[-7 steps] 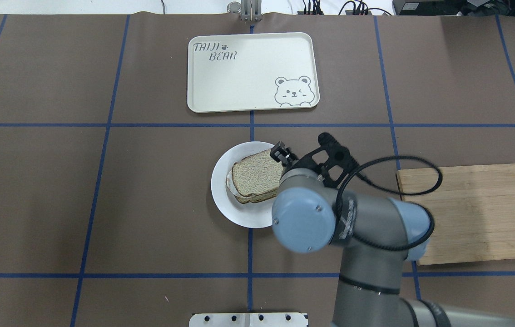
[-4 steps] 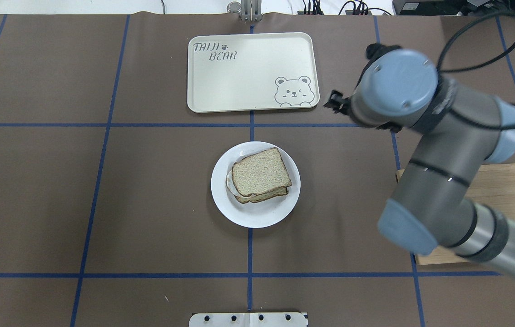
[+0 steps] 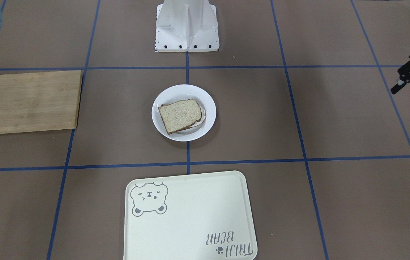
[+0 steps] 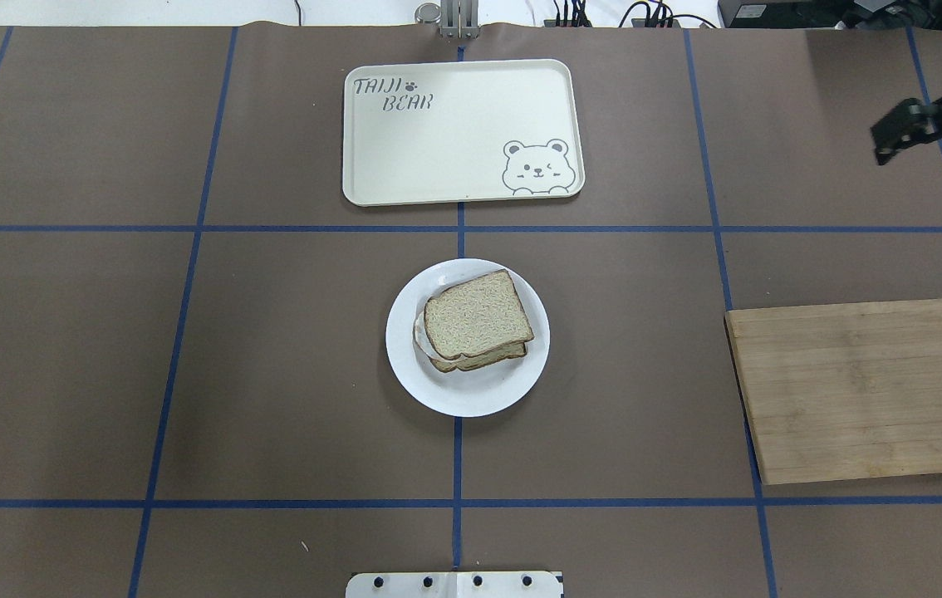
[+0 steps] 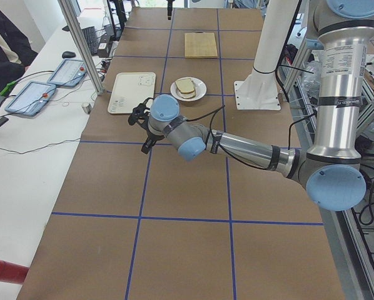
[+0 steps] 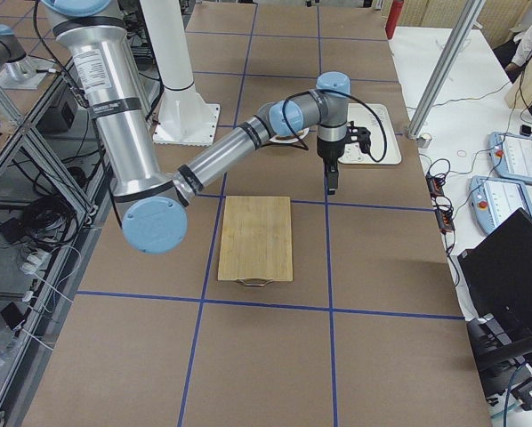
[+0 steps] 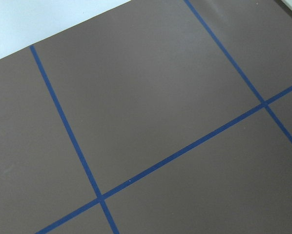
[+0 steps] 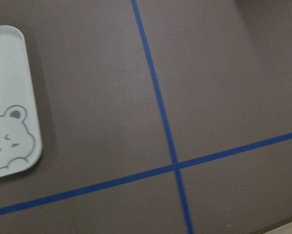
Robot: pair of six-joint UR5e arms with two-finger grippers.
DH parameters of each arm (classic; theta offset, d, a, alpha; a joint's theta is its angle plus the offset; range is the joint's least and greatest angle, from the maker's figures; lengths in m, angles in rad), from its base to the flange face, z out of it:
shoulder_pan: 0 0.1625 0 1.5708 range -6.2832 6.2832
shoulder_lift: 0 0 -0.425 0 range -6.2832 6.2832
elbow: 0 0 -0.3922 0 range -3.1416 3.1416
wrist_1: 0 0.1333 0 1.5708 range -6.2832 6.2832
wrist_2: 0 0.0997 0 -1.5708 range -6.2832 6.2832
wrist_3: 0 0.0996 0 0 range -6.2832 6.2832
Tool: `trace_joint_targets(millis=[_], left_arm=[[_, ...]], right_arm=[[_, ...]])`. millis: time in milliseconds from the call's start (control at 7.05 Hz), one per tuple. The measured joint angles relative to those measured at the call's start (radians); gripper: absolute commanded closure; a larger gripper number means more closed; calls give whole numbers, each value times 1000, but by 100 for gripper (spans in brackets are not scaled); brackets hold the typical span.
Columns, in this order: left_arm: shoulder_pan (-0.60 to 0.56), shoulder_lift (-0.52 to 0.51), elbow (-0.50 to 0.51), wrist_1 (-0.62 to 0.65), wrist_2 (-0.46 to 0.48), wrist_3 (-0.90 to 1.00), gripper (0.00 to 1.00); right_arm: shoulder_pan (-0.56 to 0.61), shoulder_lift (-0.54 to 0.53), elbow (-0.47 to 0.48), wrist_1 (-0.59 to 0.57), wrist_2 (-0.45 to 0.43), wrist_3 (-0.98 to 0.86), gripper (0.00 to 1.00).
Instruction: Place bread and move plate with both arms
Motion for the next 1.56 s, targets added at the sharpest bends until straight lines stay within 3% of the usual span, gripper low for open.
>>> trace_joint_targets(millis=[426,709,851,1135,1561], left_arm=[[264,-75,5,-265,105,-604,2],[490,-135,10,-369,301,-876,2],[612,-165,17,-392,438,-961,5],[774,-211,63,-405,643,-1030,23],[830,-322,209,-433,714,-1079,26]], right_arm=[[308,-270,-109,144,180,-497,0],[413,-390,-116,167,195,-571,0],[434,-424,-114,173,188,-579,0],[447,-443,-112,175,186,-581,0],[449,-440,-112,175,188,-569,0]])
